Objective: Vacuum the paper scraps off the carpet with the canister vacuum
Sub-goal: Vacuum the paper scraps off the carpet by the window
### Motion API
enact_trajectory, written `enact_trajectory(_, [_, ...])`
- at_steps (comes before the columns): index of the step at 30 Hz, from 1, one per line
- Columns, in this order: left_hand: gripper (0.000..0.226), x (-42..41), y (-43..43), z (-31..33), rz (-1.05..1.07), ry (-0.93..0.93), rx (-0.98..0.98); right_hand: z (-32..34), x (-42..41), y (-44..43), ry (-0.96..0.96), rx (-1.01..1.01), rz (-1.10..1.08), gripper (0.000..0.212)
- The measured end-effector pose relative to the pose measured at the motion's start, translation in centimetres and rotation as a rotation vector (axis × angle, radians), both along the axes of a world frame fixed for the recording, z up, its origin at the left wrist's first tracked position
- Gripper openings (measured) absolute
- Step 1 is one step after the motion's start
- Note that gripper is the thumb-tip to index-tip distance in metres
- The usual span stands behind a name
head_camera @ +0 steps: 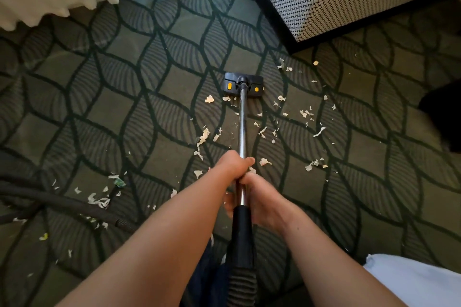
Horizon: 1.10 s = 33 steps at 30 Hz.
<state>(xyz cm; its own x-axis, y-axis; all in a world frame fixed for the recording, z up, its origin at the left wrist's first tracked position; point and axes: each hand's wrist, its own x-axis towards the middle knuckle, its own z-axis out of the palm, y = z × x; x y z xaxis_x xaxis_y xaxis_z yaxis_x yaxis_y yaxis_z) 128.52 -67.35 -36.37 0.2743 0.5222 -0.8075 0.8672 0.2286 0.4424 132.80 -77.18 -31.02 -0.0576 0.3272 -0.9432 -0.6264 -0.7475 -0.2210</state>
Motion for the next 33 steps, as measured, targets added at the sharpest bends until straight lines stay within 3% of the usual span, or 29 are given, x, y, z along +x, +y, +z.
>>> enact_trajectory(3, [0.048,-2.5,0.6,-0.2,0.081,-0.004,0.000,-0.8,-0.8,0.8,-0.113,-0.046,0.110,0.045])
enact_trajectory(8, [0.043,-8.1,1.8,-0.2,0.125,0.106,-0.063,-1.9,-3.4,3.8,-0.274,-0.073,0.067,0.039])
enact_trajectory(11, [0.042,-11.0,2.9,-0.3,0.253,0.017,-0.175,-2.6,-5.9,5.9,-0.336,-0.037,0.106,0.017])
enact_trajectory(13, [0.042,-12.3,4.3,0.3,0.197,0.035,-0.098,-2.7,-7.7,7.3,-0.326,-0.010,0.089,0.013])
enact_trajectory(17, [0.039,-14.4,7.9,2.8,0.011,0.107,0.041,-2.1,-11.7,10.8,-0.239,0.085,-0.109,0.039])
enact_trajectory(20, [0.039,-16.6,9.6,3.8,-0.045,0.126,0.058,-1.2,-14.6,13.1,-0.237,0.090,-0.155,0.019])
enact_trajectory(23, [0.036,-19.1,10.4,4.1,-0.110,0.128,0.065,-1.5,-16.9,14.4,-0.264,0.053,-0.169,0.017])
enact_trajectory(29, [0.019,-22.8,11.6,4.3,-0.075,0.067,-0.045,-2.2,-20.1,16.0,-0.282,-0.012,-0.171,0.013])
enact_trajectory(33, [0.028,-25.5,11.9,4.1,0.009,-0.002,-0.233,-3.4,-22.0,16.7,-0.328,-0.044,-0.164,0.012])
